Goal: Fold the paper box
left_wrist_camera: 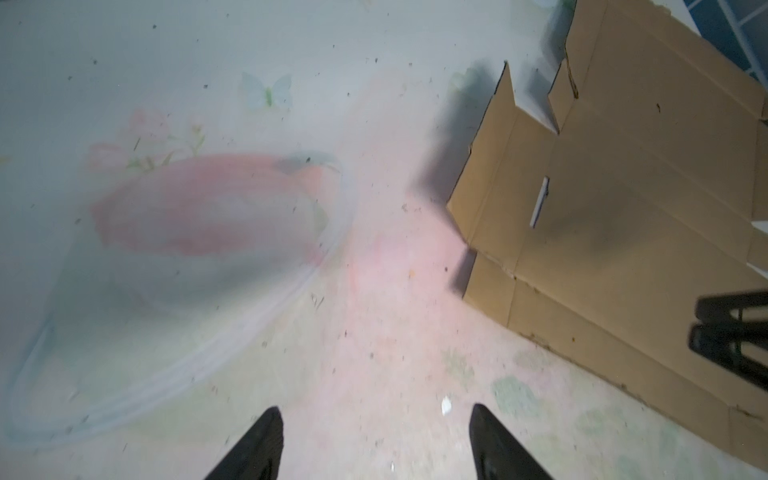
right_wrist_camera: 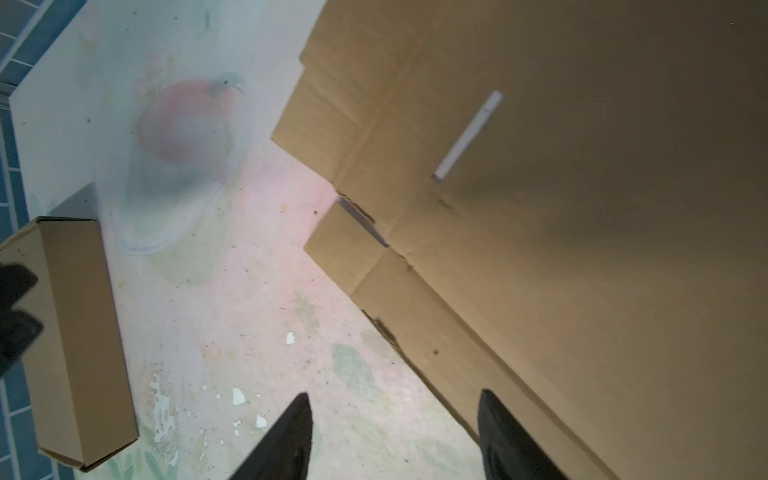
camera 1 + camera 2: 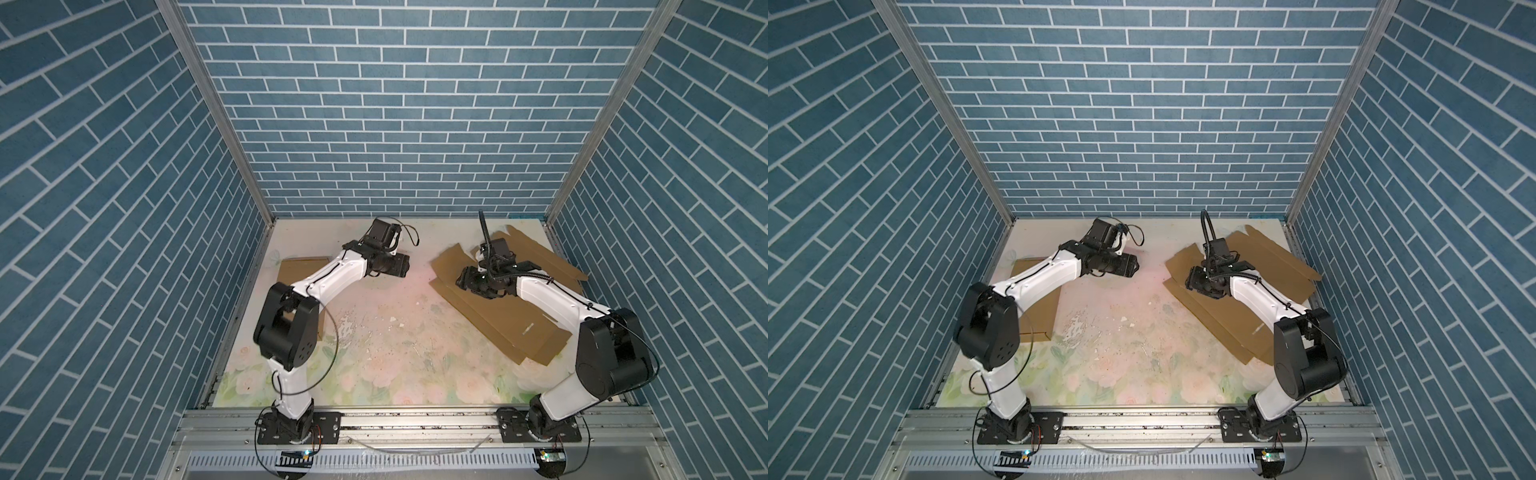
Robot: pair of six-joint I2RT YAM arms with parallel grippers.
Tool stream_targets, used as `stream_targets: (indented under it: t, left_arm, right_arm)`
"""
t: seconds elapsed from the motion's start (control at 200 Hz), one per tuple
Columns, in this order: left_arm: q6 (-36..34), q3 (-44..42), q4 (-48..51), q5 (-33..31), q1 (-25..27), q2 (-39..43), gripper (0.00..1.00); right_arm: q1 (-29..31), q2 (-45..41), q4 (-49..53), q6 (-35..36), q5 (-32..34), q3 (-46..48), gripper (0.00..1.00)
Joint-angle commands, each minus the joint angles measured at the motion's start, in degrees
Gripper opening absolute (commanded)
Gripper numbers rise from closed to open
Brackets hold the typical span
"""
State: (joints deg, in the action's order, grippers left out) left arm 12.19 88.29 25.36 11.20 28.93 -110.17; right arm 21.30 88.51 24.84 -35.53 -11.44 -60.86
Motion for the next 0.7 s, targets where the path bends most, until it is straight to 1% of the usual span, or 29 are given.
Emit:
stream_targets:
  t: [0.0,0.085,0.24,0.5,0.695]
  left_arm:
    - [-0.3,6.0,-0.4,2.5,0.4,-4.7,0.72]
    - [-0.1,9.5,0.1,4.9,0.6,-8.5,0.74]
    - [0.1,13.2,0.2,9.1,0.6,-11.6,0.82]
    - [-0.5,19.0,4.2,10.7,1.4,-15.5,0.82]
    - [-2.0,26.6,8.0,12.5,2.3,-19.7,0.82]
  right_arm:
    - [-1.8,-3.8,-1.1,3.3,0.2,4.8,0.64]
    - [-3.8,-5.6,-2.6,3.3,-1.0,7.3,0.63]
    - [-6.1,-8.1,-4.1,3.3,-1.5,11.1,0.64]
    - [-7.9,-11.8,-5.6,1.0,-0.6,15.3,0.63]
    - [-8.6,-14.6,-6.2,-0.8,1.8,17.9,0.63]
